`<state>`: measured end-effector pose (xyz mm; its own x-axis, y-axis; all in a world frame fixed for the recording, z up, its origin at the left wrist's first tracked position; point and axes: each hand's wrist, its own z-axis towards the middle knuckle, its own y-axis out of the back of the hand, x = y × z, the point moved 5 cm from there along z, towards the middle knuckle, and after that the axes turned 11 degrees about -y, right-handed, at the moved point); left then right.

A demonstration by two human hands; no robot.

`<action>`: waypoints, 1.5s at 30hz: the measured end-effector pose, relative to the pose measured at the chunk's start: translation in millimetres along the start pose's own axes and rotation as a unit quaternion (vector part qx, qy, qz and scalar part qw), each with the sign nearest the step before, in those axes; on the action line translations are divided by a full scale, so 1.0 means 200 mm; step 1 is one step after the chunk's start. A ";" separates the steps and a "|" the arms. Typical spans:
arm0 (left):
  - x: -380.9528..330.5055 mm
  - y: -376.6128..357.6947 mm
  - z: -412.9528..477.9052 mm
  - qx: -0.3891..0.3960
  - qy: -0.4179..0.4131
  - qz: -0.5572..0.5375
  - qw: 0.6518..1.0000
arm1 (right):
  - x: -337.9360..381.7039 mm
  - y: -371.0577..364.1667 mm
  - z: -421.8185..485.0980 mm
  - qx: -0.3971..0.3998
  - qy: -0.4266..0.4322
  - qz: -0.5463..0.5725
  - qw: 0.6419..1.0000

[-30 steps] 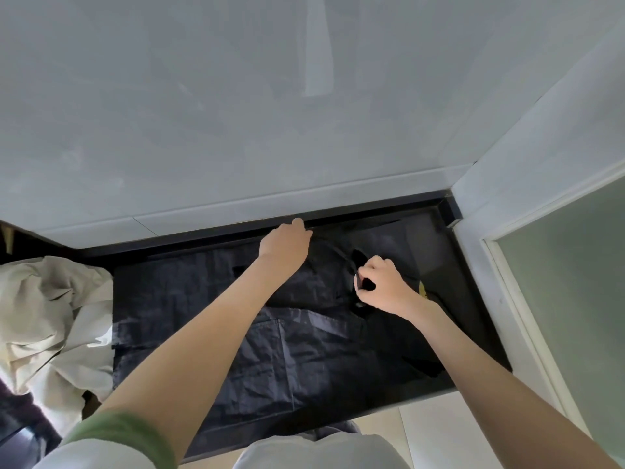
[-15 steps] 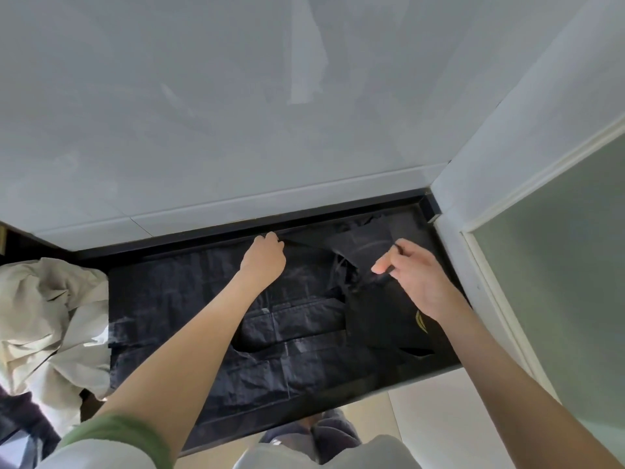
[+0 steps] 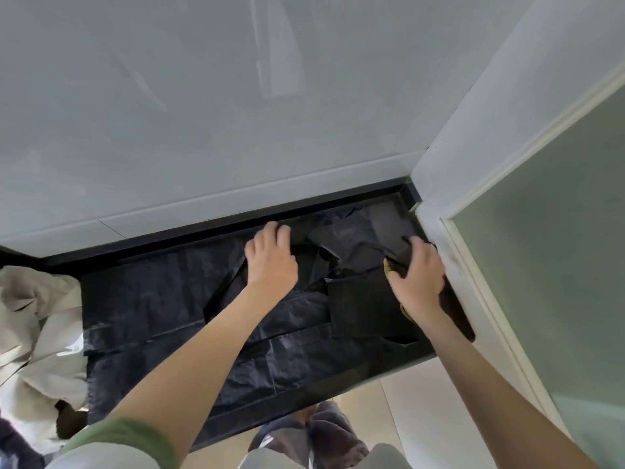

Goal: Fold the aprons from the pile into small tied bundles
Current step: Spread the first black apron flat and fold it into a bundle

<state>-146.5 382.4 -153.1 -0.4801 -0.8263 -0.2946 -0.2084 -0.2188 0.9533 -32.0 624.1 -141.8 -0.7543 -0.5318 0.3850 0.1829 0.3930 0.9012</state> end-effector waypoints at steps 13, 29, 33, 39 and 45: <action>-0.23 -0.29 -0.09 0.278 0.080 -0.215 0.933 | 0.21 -0.32 -0.13 0.010 0.342 -0.104 0.934; -0.34 -0.28 -0.10 0.219 0.104 -0.541 0.805 | 0.10 -0.34 -0.20 0.228 0.120 -0.138 0.956; -0.27 -0.21 -0.08 0.074 0.024 -0.328 0.941 | 0.06 -0.32 -0.19 0.214 0.006 -0.030 0.976; -0.25 -0.27 -0.10 0.130 -0.147 -0.068 0.978 | 0.04 -0.17 -0.22 0.104 0.056 0.092 0.989; -0.28 -0.34 -0.11 0.243 -0.183 0.014 0.953 | 0.00 -0.14 -0.29 0.074 0.173 0.046 0.981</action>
<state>-86.7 431.4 -200.7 -0.7373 -0.5726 -0.3586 -0.5186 0.1394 0.8436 -1.5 569.3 -155.8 -0.4742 -0.7022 0.5312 0.1278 0.5420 0.8306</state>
